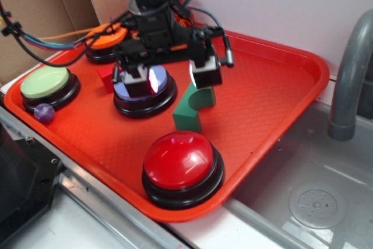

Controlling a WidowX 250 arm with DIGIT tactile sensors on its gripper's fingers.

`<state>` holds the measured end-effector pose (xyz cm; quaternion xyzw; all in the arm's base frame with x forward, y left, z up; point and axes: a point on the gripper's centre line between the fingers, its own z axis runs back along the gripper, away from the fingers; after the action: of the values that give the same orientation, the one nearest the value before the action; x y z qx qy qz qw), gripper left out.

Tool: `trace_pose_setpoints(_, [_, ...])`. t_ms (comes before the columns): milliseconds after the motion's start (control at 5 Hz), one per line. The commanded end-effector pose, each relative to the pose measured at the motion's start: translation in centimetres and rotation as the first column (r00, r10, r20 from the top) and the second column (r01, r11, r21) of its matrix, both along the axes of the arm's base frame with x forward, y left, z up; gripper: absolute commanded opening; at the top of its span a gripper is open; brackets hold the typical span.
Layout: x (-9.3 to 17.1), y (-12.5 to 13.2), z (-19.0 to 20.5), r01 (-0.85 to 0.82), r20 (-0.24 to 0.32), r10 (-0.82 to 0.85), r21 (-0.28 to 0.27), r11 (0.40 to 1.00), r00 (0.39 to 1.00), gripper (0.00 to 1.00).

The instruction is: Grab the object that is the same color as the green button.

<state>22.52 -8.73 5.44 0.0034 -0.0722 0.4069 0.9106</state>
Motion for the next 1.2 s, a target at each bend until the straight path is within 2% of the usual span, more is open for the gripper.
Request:
trace_pose_setpoints(0, [0.5,0.1,-2.9,-0.027,-0.009,0.026,-0.049,0.998,1.000,1.00])
trace_pose_setpoints(200, [0.0,-0.4,-4.2,-0.035,-0.037,0.032,-0.091,0.995,0.999,0.16])
trace_pose_setpoints(400, [-0.1,-0.5,-3.9,0.012,-0.014,-0.014,-0.117,0.993,1.000,0.00])
trace_pose_setpoints(600, [0.6,-0.3,-2.6,0.105,0.011,-0.104,-0.135,0.985,0.994,0.00])
trace_pose_setpoints(1000, [1.9,0.7,2.8,0.324,0.048,-0.321,-0.068,0.944,0.946,0.00])
